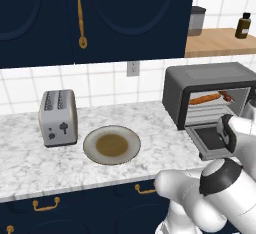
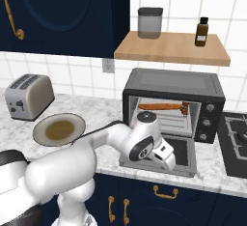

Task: Pick up the kebab skewer and baguette bread, and place them inside the toaster oven. Close the toaster oven door and start by setting the timer.

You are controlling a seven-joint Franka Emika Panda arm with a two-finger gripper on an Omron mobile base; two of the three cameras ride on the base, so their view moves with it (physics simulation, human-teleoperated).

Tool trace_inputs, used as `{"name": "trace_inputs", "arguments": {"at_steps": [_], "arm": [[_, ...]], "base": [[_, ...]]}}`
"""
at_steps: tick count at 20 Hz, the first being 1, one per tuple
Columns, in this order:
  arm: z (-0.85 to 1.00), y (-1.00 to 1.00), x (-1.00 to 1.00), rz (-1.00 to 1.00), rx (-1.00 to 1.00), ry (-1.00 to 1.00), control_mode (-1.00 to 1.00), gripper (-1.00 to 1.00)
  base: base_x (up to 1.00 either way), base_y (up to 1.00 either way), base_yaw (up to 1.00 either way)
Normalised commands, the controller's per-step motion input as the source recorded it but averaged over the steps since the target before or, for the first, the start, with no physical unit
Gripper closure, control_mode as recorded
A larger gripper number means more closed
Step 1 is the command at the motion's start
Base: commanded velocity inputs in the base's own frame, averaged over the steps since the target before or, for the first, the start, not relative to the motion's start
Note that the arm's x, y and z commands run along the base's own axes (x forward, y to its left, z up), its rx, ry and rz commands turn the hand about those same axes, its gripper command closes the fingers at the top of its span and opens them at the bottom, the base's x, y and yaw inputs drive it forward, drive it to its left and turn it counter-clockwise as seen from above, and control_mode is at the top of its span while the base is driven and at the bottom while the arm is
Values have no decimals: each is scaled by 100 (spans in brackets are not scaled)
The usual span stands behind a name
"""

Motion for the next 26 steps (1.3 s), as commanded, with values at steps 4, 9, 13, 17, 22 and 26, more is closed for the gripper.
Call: {"name": "trace_inputs", "arguments": {"at_steps": [4,9,13,17,22,26], "arm": [[-7,12,-25,19,0,16,-100,-100],[-21,20,-13,18,0,6,-100,-100],[-16,0,0,22,0,3,-100,-100],[-21,0,0,27,0,4,-100,-100],[-25,0,0,18,0,0,-100,-100],[-16,0,11,6,0,1,-100,-100]], "base": [[0,0,0],[0,0,0],[0,0,0],[0,0,0],[0,0,0],[0,0,0]]}}
